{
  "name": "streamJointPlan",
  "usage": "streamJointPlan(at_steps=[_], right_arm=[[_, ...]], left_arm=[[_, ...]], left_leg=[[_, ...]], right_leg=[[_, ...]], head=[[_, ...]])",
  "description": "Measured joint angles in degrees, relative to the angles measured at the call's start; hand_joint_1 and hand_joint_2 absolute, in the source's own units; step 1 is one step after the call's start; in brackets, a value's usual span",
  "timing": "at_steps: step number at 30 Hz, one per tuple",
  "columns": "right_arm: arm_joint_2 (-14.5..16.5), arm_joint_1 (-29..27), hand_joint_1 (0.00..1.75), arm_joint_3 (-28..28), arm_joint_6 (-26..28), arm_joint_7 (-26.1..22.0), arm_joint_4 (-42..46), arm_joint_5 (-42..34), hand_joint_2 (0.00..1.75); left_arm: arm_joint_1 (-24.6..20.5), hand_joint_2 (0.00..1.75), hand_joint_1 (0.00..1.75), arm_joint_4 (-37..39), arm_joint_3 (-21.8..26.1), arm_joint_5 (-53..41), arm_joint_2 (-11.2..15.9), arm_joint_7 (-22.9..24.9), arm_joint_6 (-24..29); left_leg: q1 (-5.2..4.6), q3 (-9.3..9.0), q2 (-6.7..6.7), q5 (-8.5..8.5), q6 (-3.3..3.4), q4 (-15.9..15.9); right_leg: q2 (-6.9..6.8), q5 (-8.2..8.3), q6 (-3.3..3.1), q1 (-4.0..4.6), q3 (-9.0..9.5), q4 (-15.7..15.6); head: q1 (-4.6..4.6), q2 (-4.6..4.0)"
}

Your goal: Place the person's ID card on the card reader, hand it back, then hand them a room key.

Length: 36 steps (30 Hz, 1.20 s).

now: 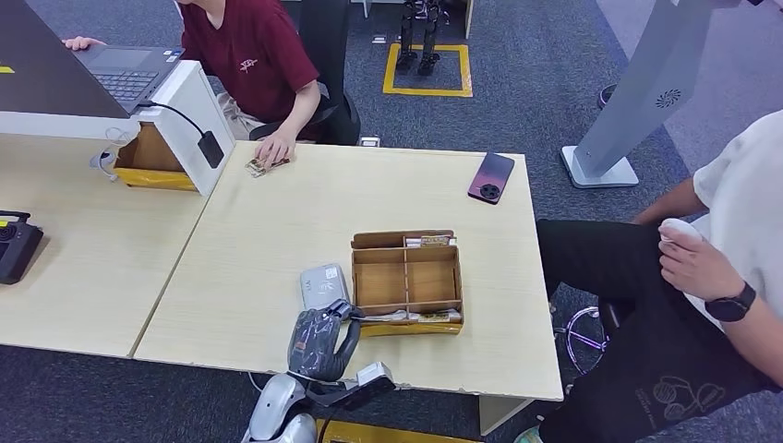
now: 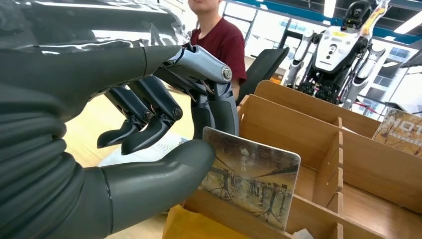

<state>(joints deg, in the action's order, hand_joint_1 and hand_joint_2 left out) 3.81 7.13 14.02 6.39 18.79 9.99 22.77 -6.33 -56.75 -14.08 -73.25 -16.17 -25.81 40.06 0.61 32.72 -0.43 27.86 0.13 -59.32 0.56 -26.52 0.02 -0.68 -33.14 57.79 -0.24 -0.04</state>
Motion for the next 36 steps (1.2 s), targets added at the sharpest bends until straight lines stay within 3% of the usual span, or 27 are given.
streamJointPlan(at_steps=[6,13,19,36], right_arm=[[0.0,-0.1,0.0,-0.4,0.1,-0.5,0.0,0.0,0.0],[0.0,-0.7,0.0,-1.7,0.8,-1.3,0.0,0.0,0.0],[0.3,-1.3,0.0,-2.6,1.0,-1.5,0.0,0.0,0.0],[1.0,-1.3,0.0,-3.3,1.0,-0.9,0.0,1.3,0.0]], left_arm=[[-0.4,1.75,1.75,0.0,-0.1,5.0,-0.1,-1.7,0.0],[-2.6,1.75,1.75,-9.7,-6.9,10.2,2.7,8.4,0.0],[-3.8,1.75,1.75,-15.7,-10.7,11.6,6.0,10.8,0.0],[-5.9,1.75,1.75,-16.1,-8.7,10.3,7.1,9.9,0.0]], left_leg=[[0.0,-0.01,0.0,0.0,0.0,0.0],[0.01,0.04,-0.07,-0.01,0.0,0.0],[0.01,0.04,-0.07,-0.02,-0.02,0.0],[0.01,0.06,-0.07,-0.02,-0.02,0.0]], right_leg=[[0.0,0.0,0.0,0.0,-0.01,0.0],[-0.03,0.01,0.0,0.0,-0.02,0.0],[-0.02,0.01,0.0,0.0,-0.03,0.0],[-0.03,0.01,0.01,0.0,-0.04,0.0]], head=[[0.0,0.0],[-0.01,0.0],[-0.01,0.0],[-0.01,0.0]])
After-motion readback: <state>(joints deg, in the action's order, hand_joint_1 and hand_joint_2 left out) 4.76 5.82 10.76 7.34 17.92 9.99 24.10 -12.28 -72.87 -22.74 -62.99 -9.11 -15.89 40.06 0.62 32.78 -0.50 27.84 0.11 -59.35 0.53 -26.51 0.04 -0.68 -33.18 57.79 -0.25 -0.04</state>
